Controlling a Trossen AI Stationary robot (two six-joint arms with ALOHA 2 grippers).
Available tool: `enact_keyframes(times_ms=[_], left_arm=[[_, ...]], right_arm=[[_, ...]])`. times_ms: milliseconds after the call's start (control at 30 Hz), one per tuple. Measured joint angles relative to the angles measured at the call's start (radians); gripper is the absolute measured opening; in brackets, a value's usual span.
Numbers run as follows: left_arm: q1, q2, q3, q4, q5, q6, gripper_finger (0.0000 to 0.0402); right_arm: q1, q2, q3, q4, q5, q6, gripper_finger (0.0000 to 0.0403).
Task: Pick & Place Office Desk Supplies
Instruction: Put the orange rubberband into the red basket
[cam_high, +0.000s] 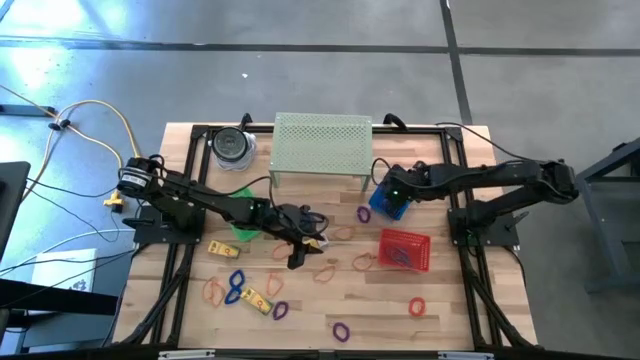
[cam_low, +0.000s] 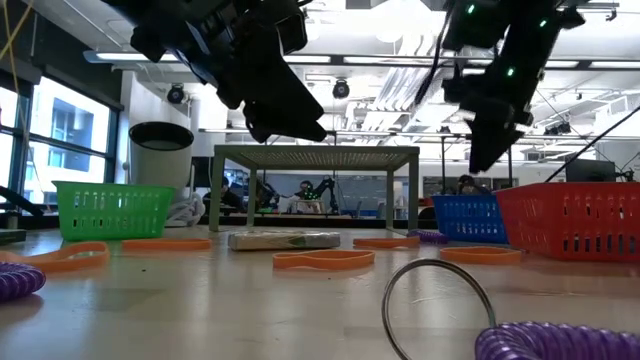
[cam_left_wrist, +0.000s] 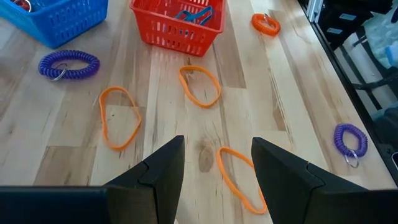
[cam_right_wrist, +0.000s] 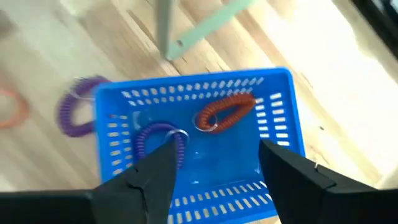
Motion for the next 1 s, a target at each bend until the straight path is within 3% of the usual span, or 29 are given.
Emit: enact_keyframes(times_ms=[167, 400, 667, 1000], left_arm=[[0.008, -0.023, -0.001, -0.013, -0.018, 0.002, 0.0181], [-0.030, -0.170, -0.001, -0.246, -0.138, 0.172, 0.0181], [-0.126, -0.278, -0.001, -0.589, -0.184, 0.327, 0.0181], [-0.090, -0.202, -0.002, -0.625, -0.205, 0.324, 0.0181]], right_arm=[[0.098, -0.121, 0.000, 0.023, 0.002, 0.027, 0.0216], [0.295, -0.199, 0.001, 0.174, 0.031, 0.017, 0.0216], [0.478, -0.130, 0.002, 0.443, 0.046, -0.087, 0.0215], [0.572, 0.006, 0.001, 0.653, 0.046, -0.253, 0.0216]])
